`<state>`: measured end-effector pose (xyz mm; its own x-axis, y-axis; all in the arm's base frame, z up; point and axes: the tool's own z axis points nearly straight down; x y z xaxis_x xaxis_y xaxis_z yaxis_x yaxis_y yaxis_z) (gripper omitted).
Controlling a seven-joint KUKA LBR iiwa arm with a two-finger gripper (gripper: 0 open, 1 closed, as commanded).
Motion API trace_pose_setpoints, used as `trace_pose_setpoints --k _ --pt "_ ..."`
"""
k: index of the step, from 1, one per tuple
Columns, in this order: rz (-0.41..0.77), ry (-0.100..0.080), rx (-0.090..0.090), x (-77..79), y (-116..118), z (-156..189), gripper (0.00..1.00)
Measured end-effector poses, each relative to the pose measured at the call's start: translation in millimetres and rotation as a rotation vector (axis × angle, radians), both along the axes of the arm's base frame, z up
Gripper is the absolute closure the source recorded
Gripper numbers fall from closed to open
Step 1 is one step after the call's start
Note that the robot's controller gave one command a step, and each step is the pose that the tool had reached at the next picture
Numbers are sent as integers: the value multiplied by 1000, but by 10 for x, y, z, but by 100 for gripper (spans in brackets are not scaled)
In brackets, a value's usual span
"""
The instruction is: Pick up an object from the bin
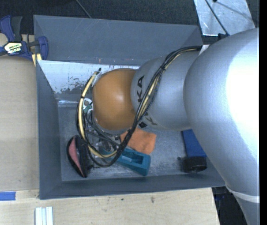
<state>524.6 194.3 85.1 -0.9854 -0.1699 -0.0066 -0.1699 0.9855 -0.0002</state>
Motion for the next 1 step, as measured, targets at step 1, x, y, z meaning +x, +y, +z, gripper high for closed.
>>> trace_pose_setpoints --k 1 --pt "-14 19 -4 162 -106 104 0"
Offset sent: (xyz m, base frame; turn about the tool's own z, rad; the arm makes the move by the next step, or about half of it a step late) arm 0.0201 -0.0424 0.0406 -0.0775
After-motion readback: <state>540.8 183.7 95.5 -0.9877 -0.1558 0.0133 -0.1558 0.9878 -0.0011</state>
